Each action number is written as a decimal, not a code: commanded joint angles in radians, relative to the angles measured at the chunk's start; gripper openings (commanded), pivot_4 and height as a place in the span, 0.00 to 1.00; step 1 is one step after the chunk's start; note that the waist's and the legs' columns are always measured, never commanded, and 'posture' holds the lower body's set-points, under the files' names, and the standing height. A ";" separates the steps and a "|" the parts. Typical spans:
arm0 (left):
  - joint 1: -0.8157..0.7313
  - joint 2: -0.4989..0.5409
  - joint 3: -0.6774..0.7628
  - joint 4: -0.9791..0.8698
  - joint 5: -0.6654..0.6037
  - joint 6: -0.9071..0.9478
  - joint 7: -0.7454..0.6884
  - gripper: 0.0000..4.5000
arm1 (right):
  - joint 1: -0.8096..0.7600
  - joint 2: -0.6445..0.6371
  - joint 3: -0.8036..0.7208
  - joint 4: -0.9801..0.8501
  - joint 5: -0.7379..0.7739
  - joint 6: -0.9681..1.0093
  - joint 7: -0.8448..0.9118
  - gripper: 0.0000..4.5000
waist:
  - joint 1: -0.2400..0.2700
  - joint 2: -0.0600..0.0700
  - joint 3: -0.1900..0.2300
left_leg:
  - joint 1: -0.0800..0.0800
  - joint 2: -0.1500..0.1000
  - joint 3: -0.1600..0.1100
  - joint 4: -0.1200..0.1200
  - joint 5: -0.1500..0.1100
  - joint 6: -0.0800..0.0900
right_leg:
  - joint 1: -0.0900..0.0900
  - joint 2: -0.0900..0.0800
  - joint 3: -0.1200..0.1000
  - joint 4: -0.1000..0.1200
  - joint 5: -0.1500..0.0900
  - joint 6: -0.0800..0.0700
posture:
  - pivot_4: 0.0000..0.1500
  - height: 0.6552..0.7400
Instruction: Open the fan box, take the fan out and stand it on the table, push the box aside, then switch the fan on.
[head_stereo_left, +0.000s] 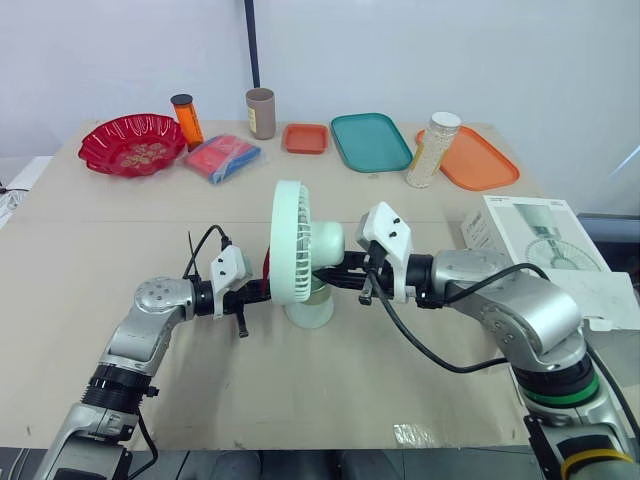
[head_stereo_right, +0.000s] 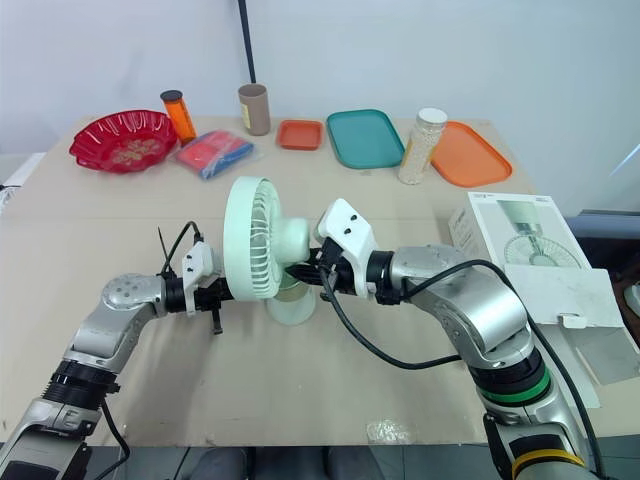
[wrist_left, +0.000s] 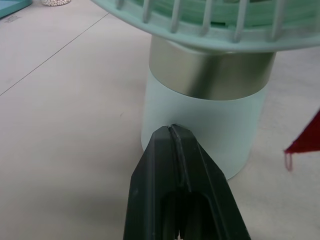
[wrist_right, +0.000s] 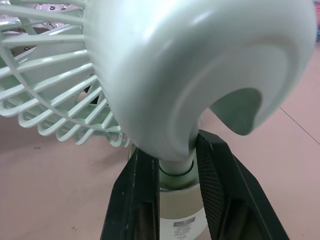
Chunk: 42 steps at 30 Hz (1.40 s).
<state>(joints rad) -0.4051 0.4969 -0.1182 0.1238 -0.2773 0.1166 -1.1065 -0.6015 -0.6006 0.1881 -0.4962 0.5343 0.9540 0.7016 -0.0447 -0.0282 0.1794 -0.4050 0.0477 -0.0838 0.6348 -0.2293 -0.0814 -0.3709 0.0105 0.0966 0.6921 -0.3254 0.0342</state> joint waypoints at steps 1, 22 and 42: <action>-0.021 -0.005 -0.001 -0.035 -0.011 -0.006 -0.006 0.01 | -0.003 -0.003 0.011 0.003 -0.003 0.011 0.004 0.20 | 0.000 0.000 0.000 | 0.000 0.000 0.000 0.000 0.000 0.000 | 0.000 0.000 0.000 0.000 0.000 0.000 | 1.00 1.00; -0.026 -0.018 -0.002 -0.033 -0.008 -0.011 0.007 0.01 | -0.005 -0.005 0.015 0.014 -0.012 -0.004 0.010 0.20 | 0.000 0.000 0.000 | 0.000 0.000 0.000 0.000 0.000 0.000 | 0.000 0.000 0.000 0.000 0.000 0.000 | 1.00 1.00; -0.020 -0.023 -0.002 -0.048 -0.012 -0.005 0.013 0.01 | 0.002 -0.009 0.011 0.004 -0.012 0.003 0.015 0.20 | 0.000 0.000 0.000 | 0.000 0.000 0.000 0.000 0.000 0.000 | 0.000 0.000 0.000 0.000 0.000 0.000 | 1.00 1.00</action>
<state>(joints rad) -0.4051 0.4901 -0.1177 0.1239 -0.2739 0.1170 -1.0970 -0.6031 -0.6009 0.1895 -0.4855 0.5232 0.9412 0.7144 -0.0444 -0.0282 0.1794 -0.4050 0.0475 -0.0839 0.6348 -0.2293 -0.0814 -0.3709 0.0104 0.0966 0.6921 -0.3254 0.0343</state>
